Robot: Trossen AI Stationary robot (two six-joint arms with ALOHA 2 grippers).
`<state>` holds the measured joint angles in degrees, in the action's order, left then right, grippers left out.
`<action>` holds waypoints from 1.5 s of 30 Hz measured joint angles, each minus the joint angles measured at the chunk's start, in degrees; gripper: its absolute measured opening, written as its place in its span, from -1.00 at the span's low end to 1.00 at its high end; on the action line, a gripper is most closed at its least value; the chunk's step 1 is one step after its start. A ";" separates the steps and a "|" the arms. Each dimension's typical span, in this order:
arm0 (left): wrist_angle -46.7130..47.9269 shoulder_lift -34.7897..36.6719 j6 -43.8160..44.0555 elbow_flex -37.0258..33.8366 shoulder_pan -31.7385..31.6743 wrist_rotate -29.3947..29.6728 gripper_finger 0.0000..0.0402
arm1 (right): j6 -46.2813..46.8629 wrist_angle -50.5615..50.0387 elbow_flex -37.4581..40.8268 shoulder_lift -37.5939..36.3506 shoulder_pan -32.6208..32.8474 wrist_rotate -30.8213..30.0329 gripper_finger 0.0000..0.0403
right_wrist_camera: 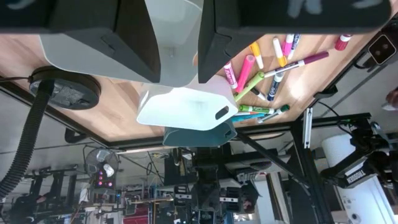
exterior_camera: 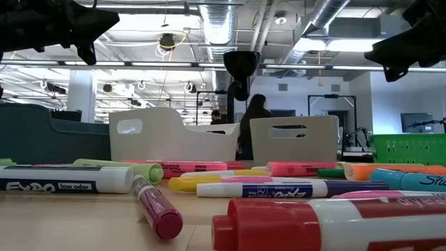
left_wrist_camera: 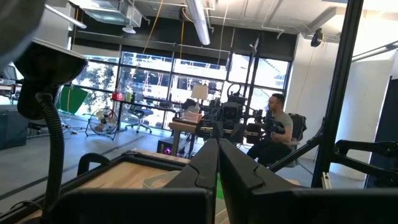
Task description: Pick & Place Markers
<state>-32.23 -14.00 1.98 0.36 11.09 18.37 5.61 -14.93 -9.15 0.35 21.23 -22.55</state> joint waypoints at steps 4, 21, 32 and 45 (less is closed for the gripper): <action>-0.01 0.01 0.00 -0.01 0.01 0.01 -0.94 | 0.00 -0.01 0.02 0.01 0.00 0.00 -0.52; -2.75 0.02 1.46 0.00 0.00 0.00 -0.94 | 0.00 0.00 0.00 -0.01 -0.02 0.00 -0.52; -2.91 0.00 1.51 0.00 0.00 0.02 -0.94 | 0.00 -0.01 0.01 0.00 -0.01 0.00 -0.52; -2.91 0.00 1.51 -0.01 0.01 0.02 -0.94 | -0.02 -0.01 0.02 -0.01 0.00 0.00 -0.52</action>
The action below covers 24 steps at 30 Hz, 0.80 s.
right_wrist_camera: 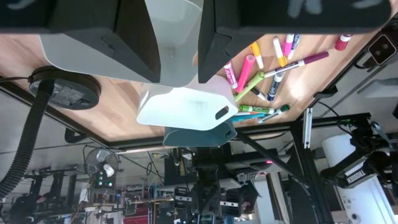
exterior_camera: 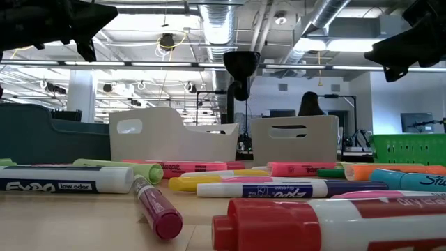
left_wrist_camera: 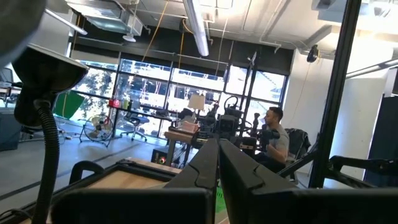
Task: Pick & Place Markers
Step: Put the left light green highlighter into the blue bin
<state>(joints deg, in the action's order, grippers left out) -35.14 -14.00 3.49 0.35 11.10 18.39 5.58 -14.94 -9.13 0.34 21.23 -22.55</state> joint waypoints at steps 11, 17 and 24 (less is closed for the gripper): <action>-0.09 0.00 0.00 0.01 -0.01 0.00 -0.94 | 0.02 0.00 -0.02 0.00 -0.02 0.00 -0.52; -0.75 0.00 0.04 0.01 0.00 -0.02 -0.94 | 0.02 0.00 -0.02 0.00 0.00 0.00 -0.52; -0.68 -0.13 1.97 0.01 0.01 -0.26 -0.94 | 0.02 0.00 -0.02 0.01 -0.01 0.00 -0.52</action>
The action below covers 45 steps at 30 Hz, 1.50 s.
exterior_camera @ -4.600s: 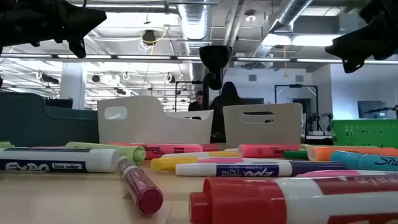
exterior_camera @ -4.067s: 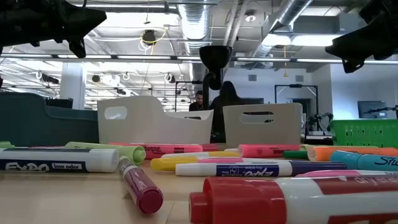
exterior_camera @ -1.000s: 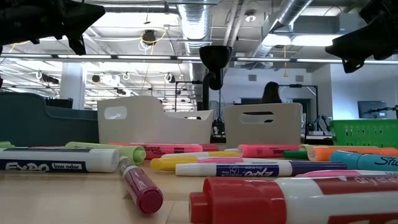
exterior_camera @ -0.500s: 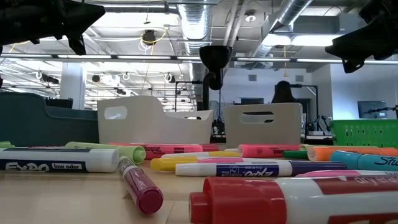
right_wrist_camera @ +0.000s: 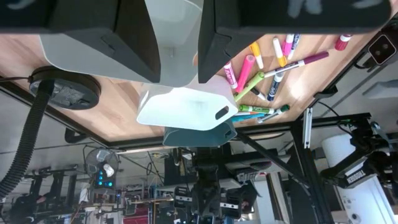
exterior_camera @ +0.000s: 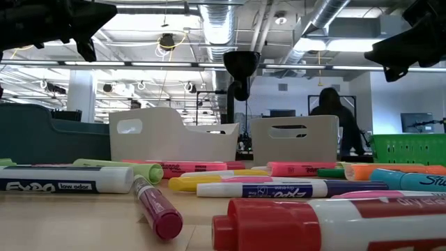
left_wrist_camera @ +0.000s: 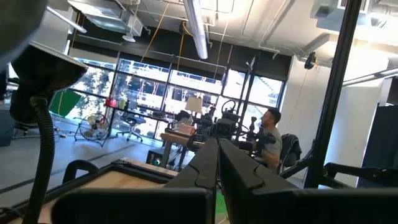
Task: Pick & Place Markers
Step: Put the left light green highlighter into the blue bin
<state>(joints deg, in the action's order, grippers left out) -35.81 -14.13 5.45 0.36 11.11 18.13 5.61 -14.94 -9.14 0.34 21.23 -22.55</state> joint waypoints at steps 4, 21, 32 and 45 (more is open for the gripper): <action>0.20 -1.74 0.00 -0.01 0.02 -0.53 -0.94 | -0.02 0.00 -0.01 0.02 -0.02 0.00 -0.52; -0.60 -11.91 4.50 -0.01 0.00 -0.61 -0.94 | -0.02 0.00 0.02 0.00 0.01 0.00 -0.52; -4.05 -12.70 1.91 2.62 -0.02 -0.67 -0.92 | 0.00 0.02 0.00 -0.01 0.00 0.00 -0.52; 0.85 -21.02 -4.14 12.59 -0.02 -1.94 -0.47 | 0.00 0.01 0.00 0.00 0.01 0.00 -0.52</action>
<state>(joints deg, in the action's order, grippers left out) -34.97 -35.14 1.32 12.95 11.09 16.19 5.61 -14.93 -9.14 0.34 21.23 -22.55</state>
